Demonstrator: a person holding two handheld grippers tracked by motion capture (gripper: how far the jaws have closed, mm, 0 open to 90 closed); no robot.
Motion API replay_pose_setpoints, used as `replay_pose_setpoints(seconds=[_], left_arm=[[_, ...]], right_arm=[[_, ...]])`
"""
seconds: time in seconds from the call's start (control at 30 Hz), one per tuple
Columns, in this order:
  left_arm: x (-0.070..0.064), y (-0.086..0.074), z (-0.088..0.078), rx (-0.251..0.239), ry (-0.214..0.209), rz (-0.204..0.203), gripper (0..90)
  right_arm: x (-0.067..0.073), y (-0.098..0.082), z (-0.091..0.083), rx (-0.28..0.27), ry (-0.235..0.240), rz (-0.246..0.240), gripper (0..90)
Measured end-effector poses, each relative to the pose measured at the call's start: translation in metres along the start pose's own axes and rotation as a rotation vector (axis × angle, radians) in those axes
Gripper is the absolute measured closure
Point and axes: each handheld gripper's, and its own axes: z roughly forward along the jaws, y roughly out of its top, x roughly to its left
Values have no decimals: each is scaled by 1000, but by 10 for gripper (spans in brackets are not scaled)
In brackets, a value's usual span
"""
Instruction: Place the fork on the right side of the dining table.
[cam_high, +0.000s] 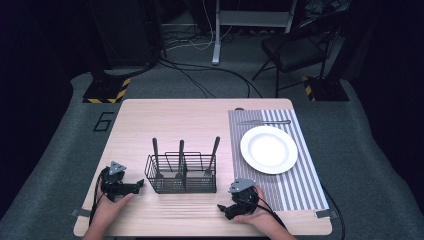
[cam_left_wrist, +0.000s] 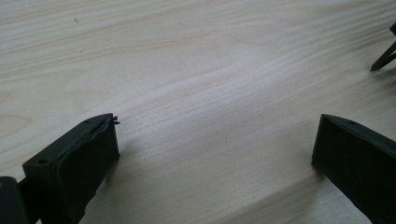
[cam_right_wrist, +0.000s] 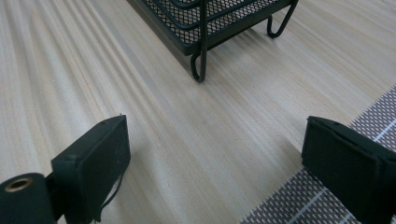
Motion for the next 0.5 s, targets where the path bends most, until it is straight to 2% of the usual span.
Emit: replay_pose_setpoints(seconds=[0.5], left_arm=[[0,0,0,0,0,1,1]], right_arm=[[0,0,0,0,-3,3,74]])
